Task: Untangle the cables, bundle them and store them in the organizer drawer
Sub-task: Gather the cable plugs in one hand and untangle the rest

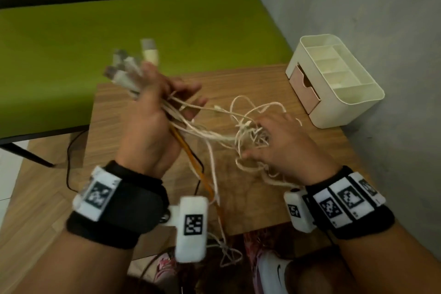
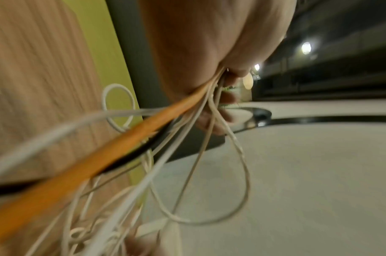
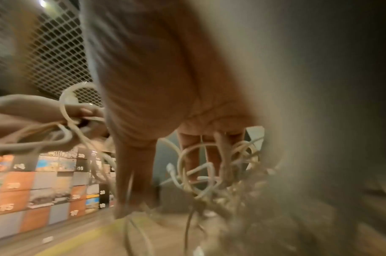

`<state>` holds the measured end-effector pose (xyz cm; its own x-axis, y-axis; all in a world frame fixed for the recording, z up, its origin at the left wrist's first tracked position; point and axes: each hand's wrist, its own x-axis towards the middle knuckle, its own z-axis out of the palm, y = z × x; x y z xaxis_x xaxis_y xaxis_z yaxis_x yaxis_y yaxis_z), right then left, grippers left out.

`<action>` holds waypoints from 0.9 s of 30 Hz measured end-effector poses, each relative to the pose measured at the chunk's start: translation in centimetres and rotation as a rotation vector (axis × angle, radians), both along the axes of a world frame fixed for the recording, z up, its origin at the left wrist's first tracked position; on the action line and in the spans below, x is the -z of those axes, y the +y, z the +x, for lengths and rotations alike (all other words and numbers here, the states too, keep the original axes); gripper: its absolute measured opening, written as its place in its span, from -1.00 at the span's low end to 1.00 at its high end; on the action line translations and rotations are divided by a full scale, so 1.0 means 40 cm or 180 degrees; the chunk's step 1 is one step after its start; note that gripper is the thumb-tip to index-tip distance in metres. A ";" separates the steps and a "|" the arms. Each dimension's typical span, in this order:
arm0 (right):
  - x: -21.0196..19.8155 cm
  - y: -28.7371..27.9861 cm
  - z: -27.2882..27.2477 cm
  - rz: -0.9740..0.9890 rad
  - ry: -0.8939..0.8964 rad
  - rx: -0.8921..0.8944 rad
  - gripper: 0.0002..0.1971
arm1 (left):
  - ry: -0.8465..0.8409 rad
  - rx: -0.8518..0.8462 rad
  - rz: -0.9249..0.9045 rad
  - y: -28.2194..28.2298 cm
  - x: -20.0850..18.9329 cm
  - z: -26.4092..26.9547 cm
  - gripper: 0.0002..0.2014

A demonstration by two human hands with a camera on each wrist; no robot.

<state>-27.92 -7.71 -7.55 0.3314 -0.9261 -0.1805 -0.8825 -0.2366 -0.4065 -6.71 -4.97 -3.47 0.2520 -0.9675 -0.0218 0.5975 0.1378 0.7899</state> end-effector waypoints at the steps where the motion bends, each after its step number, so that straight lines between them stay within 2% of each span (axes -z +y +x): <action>1: 0.004 -0.011 -0.019 0.0075 0.0173 0.0067 -0.25 | 0.0176 0.0039 -0.0088 0.001 -0.014 0.029 -0.58; 4: 0.003 -0.040 -0.068 0.0193 0.0091 0.0476 -0.22 | 0.0249 0.0143 -0.0185 0.009 -0.036 0.105 -0.55; 7: -0.014 -0.047 -0.077 -0.0048 -0.0131 0.0622 -0.41 | -0.0155 0.0122 0.0073 0.018 -0.016 0.109 -0.57; 10: -0.034 -0.032 -0.048 -0.0552 -0.0410 0.0268 -0.61 | -0.0523 0.0246 0.0320 0.019 -0.003 0.067 -0.59; 12: -0.044 -0.015 -0.026 -0.0808 -0.0949 -0.0040 -0.67 | -0.0600 0.0310 0.0399 0.020 -0.004 0.046 -0.60; 14: -0.053 0.007 -0.001 -0.0488 -0.1403 -0.0318 -0.66 | -0.0605 0.0350 0.0391 0.024 -0.008 0.034 -0.60; 15: -0.054 0.018 0.011 -0.0190 -0.1452 -0.0500 -0.64 | -0.0595 0.0360 0.0376 0.025 -0.010 0.030 -0.60; 17: -0.042 0.024 0.020 0.0250 -0.1062 -0.0875 -0.64 | -0.0557 0.0361 0.0368 0.024 -0.009 0.029 -0.59; 19: -0.025 0.016 0.015 0.0284 -0.0340 -0.1053 -0.73 | -0.0465 0.0365 0.0345 0.021 -0.007 0.041 -0.60; 21: -0.011 0.002 0.003 0.0014 0.0002 -0.0911 -0.81 | -0.0392 0.0385 0.0367 0.016 -0.005 0.058 -0.61; 23: -0.001 -0.007 -0.006 -0.0523 -0.0149 -0.0651 -0.80 | -0.0550 0.0423 0.0496 0.012 -0.001 0.066 -0.64; 27: -0.010 0.002 0.019 -0.1643 -0.0640 -0.0437 -0.87 | -0.1667 0.0476 0.0684 0.015 0.029 0.016 -0.70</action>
<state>-27.15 -7.62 -7.14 0.4360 -0.8234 0.3631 -0.7468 -0.5562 -0.3646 -6.05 -4.35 -4.62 0.1432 -0.9810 -0.1308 0.1204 -0.1140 0.9862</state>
